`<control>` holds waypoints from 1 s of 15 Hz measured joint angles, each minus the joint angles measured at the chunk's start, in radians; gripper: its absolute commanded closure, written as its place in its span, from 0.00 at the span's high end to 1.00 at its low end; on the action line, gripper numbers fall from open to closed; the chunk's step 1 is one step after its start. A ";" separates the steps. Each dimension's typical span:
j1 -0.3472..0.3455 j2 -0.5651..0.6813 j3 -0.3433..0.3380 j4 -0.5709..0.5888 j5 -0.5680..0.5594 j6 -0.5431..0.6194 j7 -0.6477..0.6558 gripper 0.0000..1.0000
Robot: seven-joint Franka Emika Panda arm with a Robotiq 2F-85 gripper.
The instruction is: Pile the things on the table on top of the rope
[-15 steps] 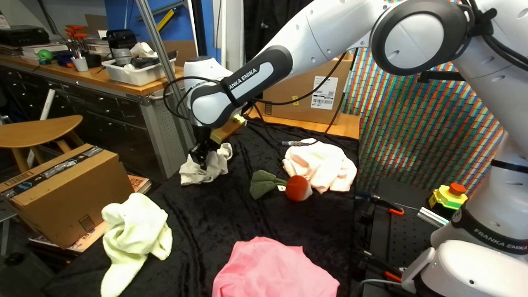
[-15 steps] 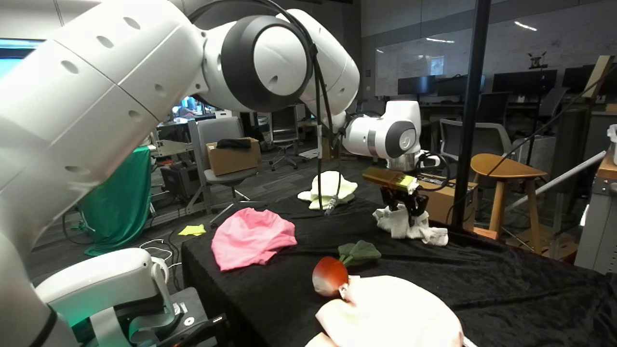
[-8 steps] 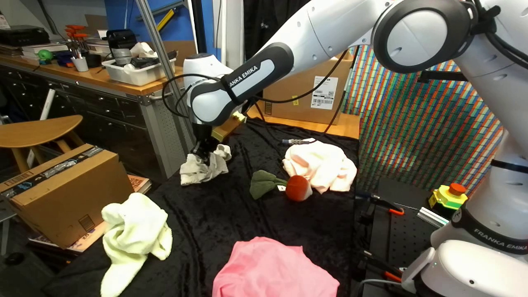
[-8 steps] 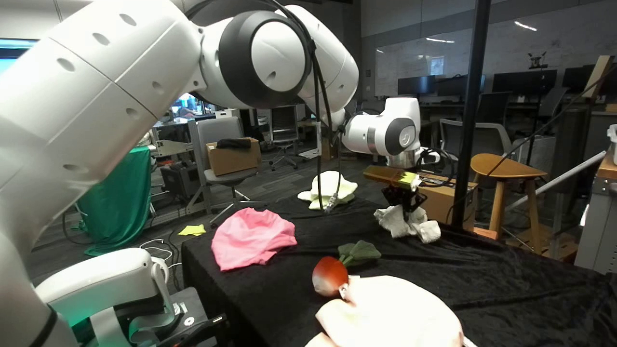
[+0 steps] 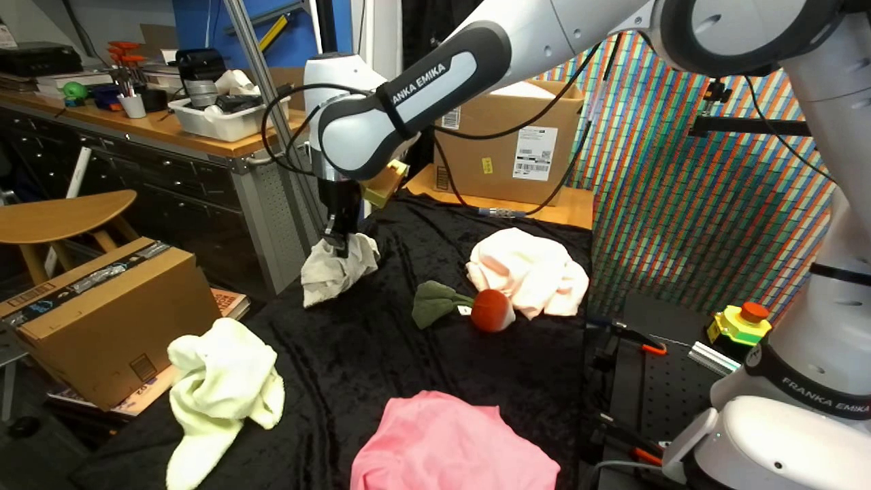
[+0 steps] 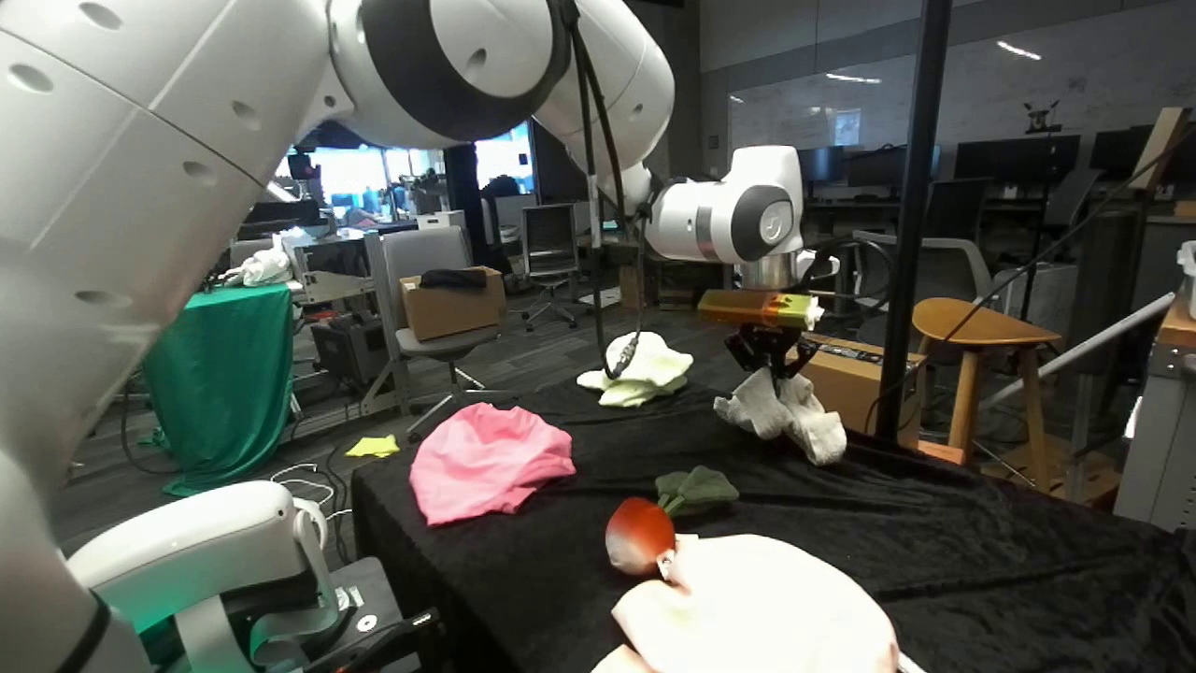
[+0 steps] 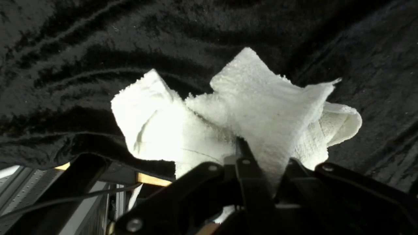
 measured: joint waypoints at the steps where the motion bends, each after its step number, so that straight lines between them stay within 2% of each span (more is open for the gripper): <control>1: -0.009 -0.035 0.008 -0.033 0.000 -0.002 -0.034 0.09; 4: -0.055 -0.161 0.036 -0.156 0.010 -0.006 -0.150 0.09; 9: -0.161 -0.401 0.059 -0.396 0.086 -0.022 -0.384 0.09; 12: -0.210 -0.530 0.039 -0.533 0.120 -0.042 -0.502 0.09; 15: -0.225 -0.620 -0.009 -0.643 0.128 -0.049 -0.579 0.09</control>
